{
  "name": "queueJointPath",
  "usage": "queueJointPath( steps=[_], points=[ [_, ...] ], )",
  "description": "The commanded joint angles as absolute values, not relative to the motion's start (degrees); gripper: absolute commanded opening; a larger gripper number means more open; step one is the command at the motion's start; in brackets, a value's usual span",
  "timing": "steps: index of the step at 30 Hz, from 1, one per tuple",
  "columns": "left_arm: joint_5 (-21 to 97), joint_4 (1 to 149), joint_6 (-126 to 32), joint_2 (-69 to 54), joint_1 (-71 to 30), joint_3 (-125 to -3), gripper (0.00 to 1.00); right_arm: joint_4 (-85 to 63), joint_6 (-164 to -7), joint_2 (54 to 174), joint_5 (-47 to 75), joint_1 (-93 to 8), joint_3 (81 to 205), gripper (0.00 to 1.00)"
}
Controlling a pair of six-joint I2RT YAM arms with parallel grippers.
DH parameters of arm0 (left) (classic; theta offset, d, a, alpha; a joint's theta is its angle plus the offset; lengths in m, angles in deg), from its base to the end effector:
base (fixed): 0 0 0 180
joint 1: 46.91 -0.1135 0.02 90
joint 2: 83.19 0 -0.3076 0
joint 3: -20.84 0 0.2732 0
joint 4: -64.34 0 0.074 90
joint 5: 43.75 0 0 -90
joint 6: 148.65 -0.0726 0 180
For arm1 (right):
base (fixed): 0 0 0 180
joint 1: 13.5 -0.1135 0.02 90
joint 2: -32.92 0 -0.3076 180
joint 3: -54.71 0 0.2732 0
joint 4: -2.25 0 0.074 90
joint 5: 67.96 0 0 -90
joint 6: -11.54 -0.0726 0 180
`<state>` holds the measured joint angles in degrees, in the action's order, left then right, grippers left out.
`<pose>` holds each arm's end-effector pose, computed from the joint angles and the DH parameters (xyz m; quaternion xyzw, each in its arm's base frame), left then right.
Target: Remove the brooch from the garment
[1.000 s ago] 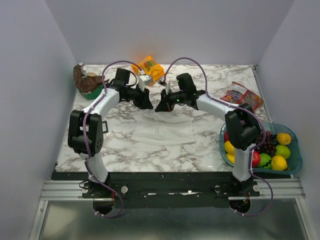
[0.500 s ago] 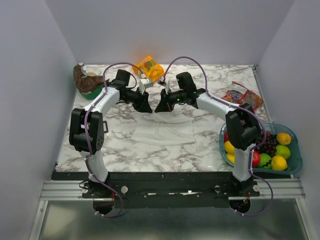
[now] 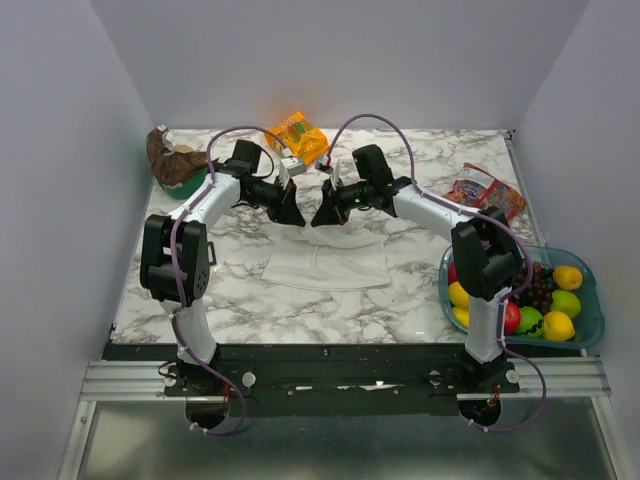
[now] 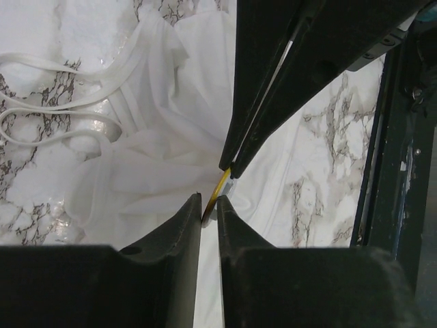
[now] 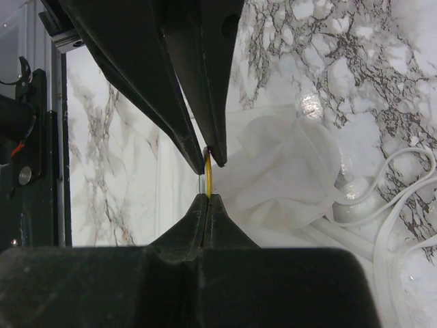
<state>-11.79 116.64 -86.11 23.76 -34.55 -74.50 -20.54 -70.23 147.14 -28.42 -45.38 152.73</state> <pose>0.4037 -0.1515 0.2518 0.3931 0.7637 -0.4426 0.2578 0.3967 0.3127 0.2422 -0.4524 0.7040 0.4564 0.3024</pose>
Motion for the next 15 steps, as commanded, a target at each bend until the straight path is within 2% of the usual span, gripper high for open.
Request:
queueJointPath(
  steps=[1,4,7,8,11,15],
  points=[
    [-16.24,118.77,-86.6,24.82,-34.69,-75.96,0.12,-21.59,-69.14,147.88,-29.47,-45.31,154.32,0.01],
    [-16.77,119.47,-87.3,24.91,-34.43,-75.87,0.02,-21.68,-69.23,148.06,-29.38,-45.31,154.4,0.0],
    [-17.03,119.74,-87.74,24.91,-34.17,-75.61,0.0,-21.68,-69.4,148.32,-29.12,-45.31,154.67,0.05],
    [-17.03,119.92,-87.91,24.74,-34.17,-75.61,0.0,-21.68,-69.49,148.41,-29.2,-45.31,154.84,0.14],
    [-16.86,121.41,-89.58,25.08,-34.08,-76.13,0.0,-21.59,-69.14,148.76,-29.64,-45.31,155.28,0.32],
    [-16.95,125.62,-92.92,26.31,-34.08,-78.85,0.0,-22.12,-68.35,149.2,-30.17,-45.4,155.72,0.38]
  ],
)
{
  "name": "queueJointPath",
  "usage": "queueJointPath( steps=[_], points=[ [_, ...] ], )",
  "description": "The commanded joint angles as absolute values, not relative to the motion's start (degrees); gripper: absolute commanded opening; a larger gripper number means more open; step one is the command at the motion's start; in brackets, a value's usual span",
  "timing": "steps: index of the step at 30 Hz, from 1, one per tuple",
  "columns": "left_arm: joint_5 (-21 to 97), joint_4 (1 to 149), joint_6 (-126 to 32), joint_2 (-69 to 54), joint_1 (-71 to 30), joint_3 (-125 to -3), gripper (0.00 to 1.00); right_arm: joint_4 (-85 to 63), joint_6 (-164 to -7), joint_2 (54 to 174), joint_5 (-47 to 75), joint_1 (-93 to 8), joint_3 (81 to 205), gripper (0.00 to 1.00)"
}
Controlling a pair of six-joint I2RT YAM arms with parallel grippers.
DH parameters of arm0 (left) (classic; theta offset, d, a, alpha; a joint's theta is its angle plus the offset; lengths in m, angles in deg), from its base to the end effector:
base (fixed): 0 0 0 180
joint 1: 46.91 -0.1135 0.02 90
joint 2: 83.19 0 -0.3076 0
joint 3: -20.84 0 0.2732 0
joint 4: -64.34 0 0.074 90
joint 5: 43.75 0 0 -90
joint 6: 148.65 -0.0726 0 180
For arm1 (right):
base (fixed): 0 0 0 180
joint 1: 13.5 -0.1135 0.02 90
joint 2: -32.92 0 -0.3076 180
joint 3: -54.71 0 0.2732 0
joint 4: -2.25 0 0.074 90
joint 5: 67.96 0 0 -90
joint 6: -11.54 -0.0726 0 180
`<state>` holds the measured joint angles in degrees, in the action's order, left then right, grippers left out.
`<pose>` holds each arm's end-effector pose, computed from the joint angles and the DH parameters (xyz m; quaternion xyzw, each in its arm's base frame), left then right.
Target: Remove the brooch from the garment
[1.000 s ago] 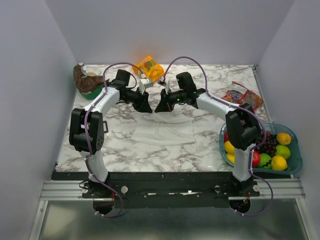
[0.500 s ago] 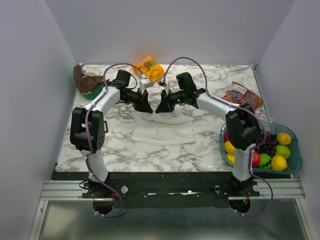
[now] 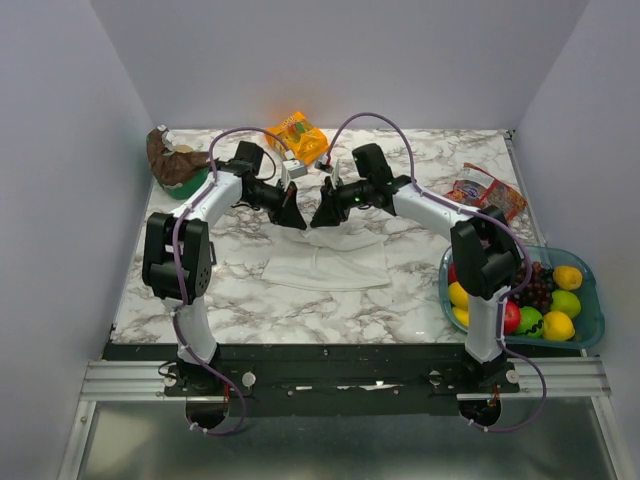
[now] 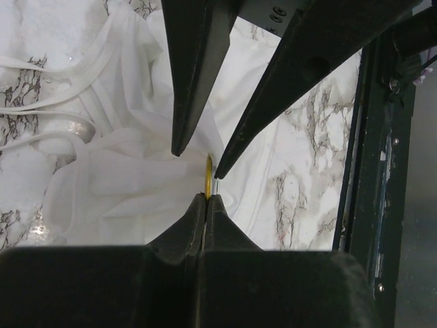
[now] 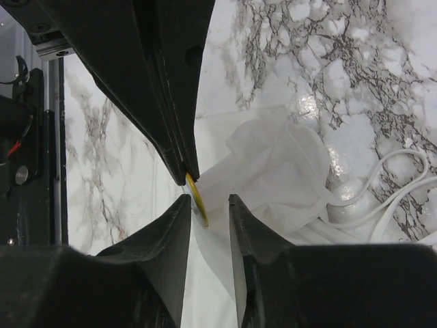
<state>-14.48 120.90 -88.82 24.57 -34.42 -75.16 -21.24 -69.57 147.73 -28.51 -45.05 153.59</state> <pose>0.3981 -0.1530 0.2490 0.3968 0.7548 -0.4657 0.2366 0.4007 0.3118 0.2414 -0.4537 0.7042 0.4544 0.3029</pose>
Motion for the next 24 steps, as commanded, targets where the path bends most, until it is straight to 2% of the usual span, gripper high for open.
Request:
queueJointPath(
  steps=[1,8,12,24],
  points=[
    [-16.86,126.76,-93.71,26.58,-34.08,-79.3,0.0,-22.29,-68.18,149.29,-30.34,-45.4,155.9,0.38],
    [-16.86,126.6,-93.72,26.93,-34.08,-80.0,0.0,-24.66,-66.68,150.34,-33.24,-45.4,156.86,0.35],
    [-16.95,126.42,-93.72,27.02,-34.08,-80.35,0.0,-26.16,-65.98,150.96,-34.3,-45.49,157.57,0.27],
    [-17.12,126.77,-93.45,27.99,-34.08,-81.23,0.0,-24.32,-69.4,151.84,-35.97,-45.49,158.89,0.27]
  ],
)
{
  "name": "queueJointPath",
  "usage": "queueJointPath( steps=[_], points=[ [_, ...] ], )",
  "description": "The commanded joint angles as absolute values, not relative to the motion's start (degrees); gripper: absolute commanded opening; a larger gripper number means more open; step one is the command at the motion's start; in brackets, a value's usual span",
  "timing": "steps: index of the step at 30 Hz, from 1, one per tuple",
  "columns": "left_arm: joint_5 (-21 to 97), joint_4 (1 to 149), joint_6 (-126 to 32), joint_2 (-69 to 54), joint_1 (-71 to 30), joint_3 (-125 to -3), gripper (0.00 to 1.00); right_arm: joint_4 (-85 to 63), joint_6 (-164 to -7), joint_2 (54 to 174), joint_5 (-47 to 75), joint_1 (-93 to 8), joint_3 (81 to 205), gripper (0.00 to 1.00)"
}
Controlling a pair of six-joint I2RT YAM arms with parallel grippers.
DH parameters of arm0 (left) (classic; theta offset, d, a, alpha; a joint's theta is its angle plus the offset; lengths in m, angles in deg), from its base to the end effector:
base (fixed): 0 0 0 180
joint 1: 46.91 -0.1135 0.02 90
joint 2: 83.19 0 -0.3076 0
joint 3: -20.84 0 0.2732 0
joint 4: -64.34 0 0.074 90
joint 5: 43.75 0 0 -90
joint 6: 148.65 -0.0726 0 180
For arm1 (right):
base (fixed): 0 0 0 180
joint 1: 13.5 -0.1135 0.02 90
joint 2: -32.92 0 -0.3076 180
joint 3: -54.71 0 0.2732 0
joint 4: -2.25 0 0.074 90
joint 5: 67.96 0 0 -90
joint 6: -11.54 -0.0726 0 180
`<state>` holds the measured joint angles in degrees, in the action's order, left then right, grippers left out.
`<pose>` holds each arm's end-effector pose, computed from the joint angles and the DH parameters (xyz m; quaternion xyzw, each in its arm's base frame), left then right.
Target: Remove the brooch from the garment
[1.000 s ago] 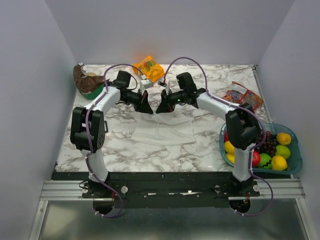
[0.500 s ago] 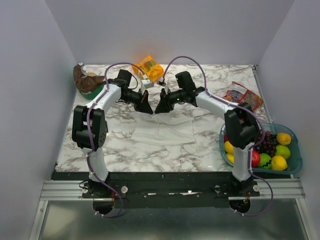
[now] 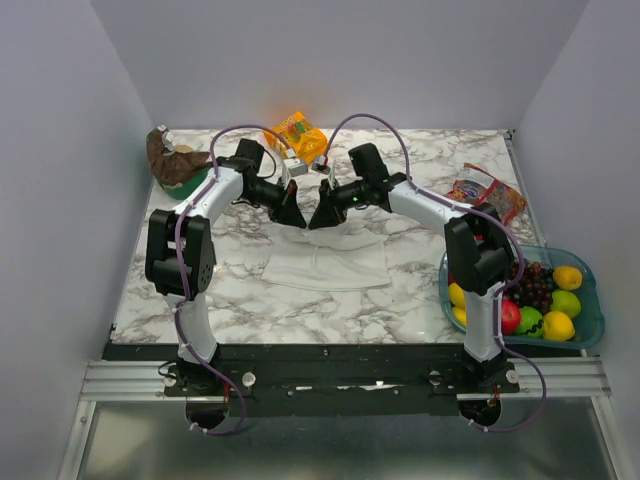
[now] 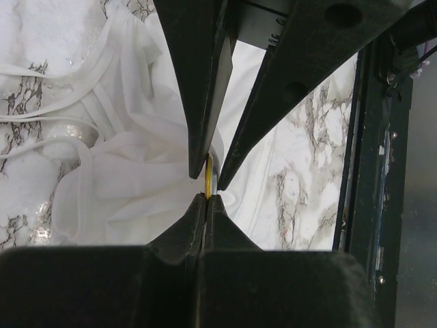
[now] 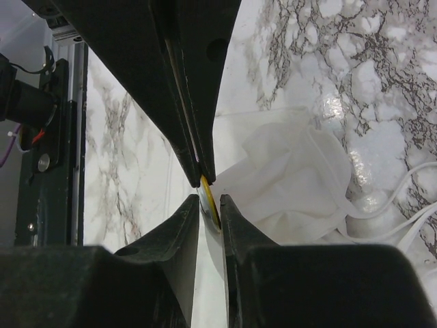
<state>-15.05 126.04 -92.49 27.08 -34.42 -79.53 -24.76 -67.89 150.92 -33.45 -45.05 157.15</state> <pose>0.4061 -0.1552 0.2518 0.4090 0.7487 -0.4690 0.2284 0.4053 0.3191 0.2339 -0.4659 0.6889 0.4839 0.2724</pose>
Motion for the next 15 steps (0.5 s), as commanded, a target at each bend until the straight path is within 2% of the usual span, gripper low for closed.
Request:
queueJointPath(
  steps=[1,6,8,12,15],
  points=[
    [-16.95,127.56,-93.71,28.07,-34.08,-81.32,0.0,-24.06,-69.75,151.84,-36.15,-45.49,158.89,0.28],
    [-16.42,130.02,-96.53,28.78,-34.17,-82.11,0.0,-23.44,-70.98,151.31,-37.02,-45.49,158.97,0.31],
    [-16.42,130.11,-96.62,28.69,-34.25,-82.11,0.0,-23.26,-71.07,151.49,-37.11,-45.49,159.06,0.28],
    [-16.59,130.11,-96.18,28.87,-34.34,-82.46,0.0,-23.26,-70.9,151.93,-37.03,-45.49,159.15,0.15],
    [-16.68,129.59,-95.83,28.69,-34.34,-82.38,0.0,-23.61,-70.37,152.02,-37.29,-45.49,159.06,0.13]
  ],
)
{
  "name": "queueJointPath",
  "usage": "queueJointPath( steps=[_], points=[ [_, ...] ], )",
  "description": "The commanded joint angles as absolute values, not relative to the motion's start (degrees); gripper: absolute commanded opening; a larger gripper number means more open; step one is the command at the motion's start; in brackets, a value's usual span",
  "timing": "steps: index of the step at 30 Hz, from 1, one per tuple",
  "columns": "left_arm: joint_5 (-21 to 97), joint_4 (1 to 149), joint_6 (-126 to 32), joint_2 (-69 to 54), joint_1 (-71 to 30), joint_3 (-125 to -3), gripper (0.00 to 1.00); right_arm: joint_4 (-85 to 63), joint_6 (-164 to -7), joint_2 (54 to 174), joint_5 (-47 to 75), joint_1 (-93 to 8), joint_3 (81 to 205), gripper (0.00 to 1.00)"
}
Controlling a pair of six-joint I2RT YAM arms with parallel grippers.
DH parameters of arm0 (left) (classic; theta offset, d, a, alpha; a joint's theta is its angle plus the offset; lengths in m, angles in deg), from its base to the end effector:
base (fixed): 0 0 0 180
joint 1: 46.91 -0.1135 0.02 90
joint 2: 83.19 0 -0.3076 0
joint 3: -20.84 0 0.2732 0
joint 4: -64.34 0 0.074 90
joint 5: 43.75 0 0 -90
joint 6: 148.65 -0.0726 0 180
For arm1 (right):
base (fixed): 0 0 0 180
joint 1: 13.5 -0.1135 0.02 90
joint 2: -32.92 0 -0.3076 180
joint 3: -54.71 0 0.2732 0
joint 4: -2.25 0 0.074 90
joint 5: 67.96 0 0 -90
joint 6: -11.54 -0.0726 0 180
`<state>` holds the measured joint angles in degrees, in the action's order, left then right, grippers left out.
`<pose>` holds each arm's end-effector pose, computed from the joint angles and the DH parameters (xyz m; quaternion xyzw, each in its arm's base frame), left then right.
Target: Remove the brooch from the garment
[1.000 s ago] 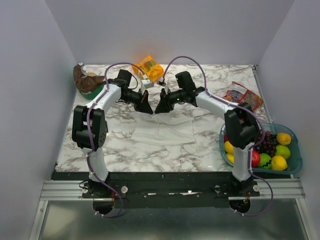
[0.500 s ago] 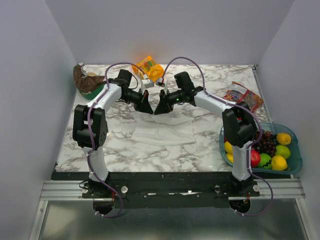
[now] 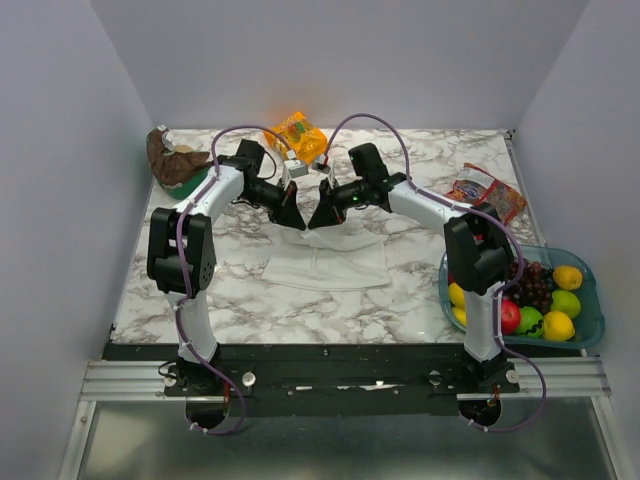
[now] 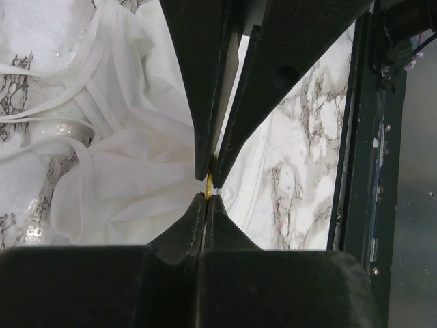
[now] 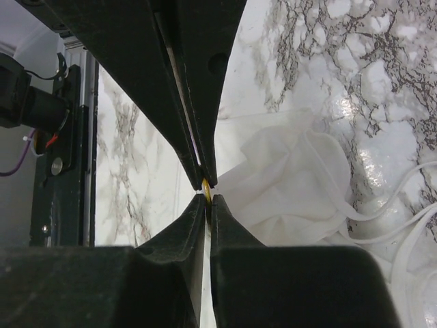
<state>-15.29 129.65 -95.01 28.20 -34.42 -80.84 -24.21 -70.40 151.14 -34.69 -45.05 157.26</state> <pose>0.4056 -0.1552 0.2489 0.4130 0.7481 -0.4731 0.2145 0.4053 0.3201 0.2344 -0.4538 0.6914 0.4978 0.2611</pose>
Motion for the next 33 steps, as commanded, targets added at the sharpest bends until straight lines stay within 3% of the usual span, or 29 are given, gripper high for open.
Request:
queueJointPath(
  steps=[1,4,9,11,14,16,18,21,33],
  points=[
    [-16.68,129.15,-95.48,28.6,-34.34,-82.29,0.0,-24.05,-70.11,152.02,-37.46,-45.66,159.06,0.13],
    [-16.77,128.45,-94.86,28.43,-34.34,-82.11,0.0,-24.76,-69.05,151.93,-37.47,-46.1,158.98,0.19],
    [-16.95,127.83,-94.24,28.25,-34.34,-82.2,0.0,-24.93,-68.79,152.1,-37.2,-46.37,158.8,0.18],
    [-16.86,126.95,-93.46,28.16,-34.34,-82.11,0.0,-25.02,-68.61,152.1,-37.29,-46.46,158.8,0.14],
    [-16.77,125.28,-92.23,27.73,-34.34,-81.76,0.0,-25.55,-68.0,152.02,-37.82,-46.46,158.89,0.01],
    [-16.68,122.75,-89.77,27.29,-34.34,-80.62,0.0,-25.98,-67.56,152.1,-38.26,-46.46,158.97,0.0],
    [-16.51,120.54,-87.31,26.41,-34.43,-78.87,0.15,-25.99,-67.47,151.4,-37.12,-46.46,158.54,0.0],
    [-17.03,116.06,-82.91,24.74,-34.61,-75.28,0.27,-25.99,-67.38,150.44,-36.32,-46.37,157.75,0.0],
    [-19.14,112.01,-79.39,23.42,-34.61,-70.6,0.27,-25.11,-69.84,149.99,-34.65,-46.28,157.04,0.0]
  ],
)
